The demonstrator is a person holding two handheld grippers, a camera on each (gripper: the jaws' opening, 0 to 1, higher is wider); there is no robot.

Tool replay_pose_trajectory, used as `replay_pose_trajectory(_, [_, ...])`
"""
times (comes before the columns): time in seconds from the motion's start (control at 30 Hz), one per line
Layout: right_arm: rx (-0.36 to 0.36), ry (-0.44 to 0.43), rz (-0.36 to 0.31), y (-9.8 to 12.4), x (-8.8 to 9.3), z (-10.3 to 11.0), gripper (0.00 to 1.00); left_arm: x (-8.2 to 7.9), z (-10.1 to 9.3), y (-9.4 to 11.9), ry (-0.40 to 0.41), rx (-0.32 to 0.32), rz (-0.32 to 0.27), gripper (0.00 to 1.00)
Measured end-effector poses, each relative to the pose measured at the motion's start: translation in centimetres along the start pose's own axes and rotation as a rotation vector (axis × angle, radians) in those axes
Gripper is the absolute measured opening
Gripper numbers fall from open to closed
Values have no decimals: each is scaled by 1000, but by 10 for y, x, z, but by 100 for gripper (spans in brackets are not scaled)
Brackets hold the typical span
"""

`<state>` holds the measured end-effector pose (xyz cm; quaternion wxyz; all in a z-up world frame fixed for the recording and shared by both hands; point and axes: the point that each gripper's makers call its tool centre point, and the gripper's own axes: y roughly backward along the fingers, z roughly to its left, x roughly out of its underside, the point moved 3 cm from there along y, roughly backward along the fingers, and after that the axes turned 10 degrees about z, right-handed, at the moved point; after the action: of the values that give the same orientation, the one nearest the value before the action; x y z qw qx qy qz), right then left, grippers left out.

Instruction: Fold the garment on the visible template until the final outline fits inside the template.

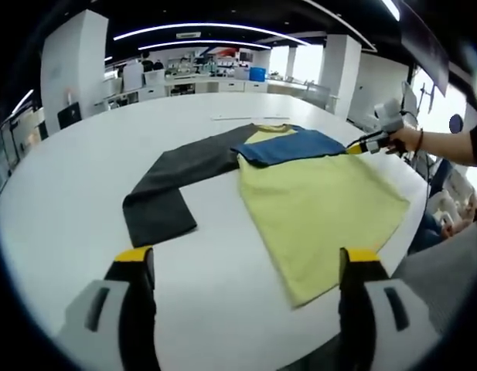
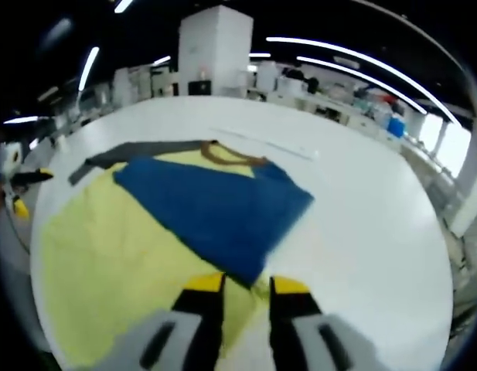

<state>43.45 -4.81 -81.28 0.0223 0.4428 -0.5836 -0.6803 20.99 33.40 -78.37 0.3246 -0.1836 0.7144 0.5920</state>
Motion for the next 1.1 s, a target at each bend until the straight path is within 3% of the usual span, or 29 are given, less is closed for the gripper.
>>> replay_pose_trajectory(0.2, [12,13,2,-2,-2,-1,9,1,0,0,8,0,6,96])
replay_pose_trajectory(0.33, [21,32,5,-1,-2,-1,0,-2,-6,2,7,-3,10,96])
replay_pose_trajectory(0.77, [58,115,65,2,11,-7,0,3,-2,1,6,-3,21,95])
replay_pose_trajectory(1.1, [54,88,66,-1,12,-10,0,3,5,2,4,-13,21,95])
